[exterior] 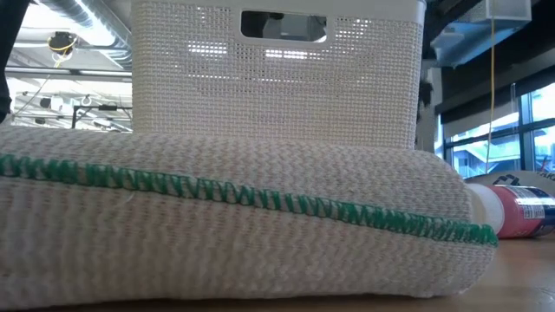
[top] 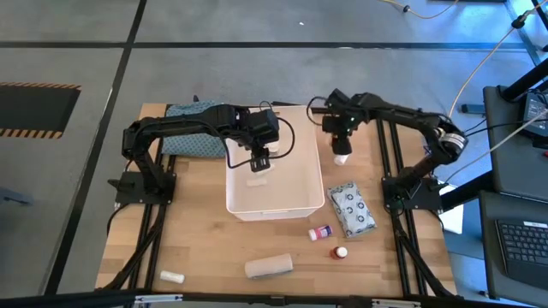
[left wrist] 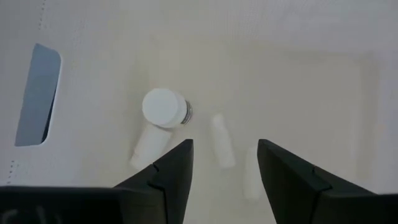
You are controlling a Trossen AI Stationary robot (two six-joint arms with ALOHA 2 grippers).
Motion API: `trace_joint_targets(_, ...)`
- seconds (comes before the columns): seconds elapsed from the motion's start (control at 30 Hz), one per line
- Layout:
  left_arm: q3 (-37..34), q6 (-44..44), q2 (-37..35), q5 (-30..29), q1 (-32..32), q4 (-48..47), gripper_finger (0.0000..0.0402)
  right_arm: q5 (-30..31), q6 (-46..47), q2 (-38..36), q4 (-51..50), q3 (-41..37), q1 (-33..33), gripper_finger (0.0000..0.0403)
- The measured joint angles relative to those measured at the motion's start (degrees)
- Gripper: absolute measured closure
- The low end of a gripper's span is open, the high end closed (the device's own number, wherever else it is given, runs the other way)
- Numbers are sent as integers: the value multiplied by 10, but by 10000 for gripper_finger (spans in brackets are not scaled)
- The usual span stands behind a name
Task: Pick & place medical supplies in basket/bin
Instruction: Put the orange pill bottle into the white bin
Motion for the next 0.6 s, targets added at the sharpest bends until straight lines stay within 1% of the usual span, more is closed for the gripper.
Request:
trace_joint_targets(0.07,0,14,0,-2,0,-10,229,-21,21,-20,-28,30,0,222)
trace_joint_targets(0.17,0,21,-4,-20,1,-37,230,-24,55,-50,-57,80,1,222)
trace_joint_targets(0.23,0,12,-10,-36,1,-61,230,-24,72,-70,-68,111,1,222)
trace_joint_targets(0.37,0,-16,-23,-71,1,-89,229,-32,114,-116,-61,173,4,222)
trace_joint_targets(0.47,0,-31,-36,-75,1,-94,229,-65,150,-148,-17,204,11,222)
trace_joint_targets(0.6,0,-50,-49,-75,1,-95,230,-163,250,-188,124,202,24,222)
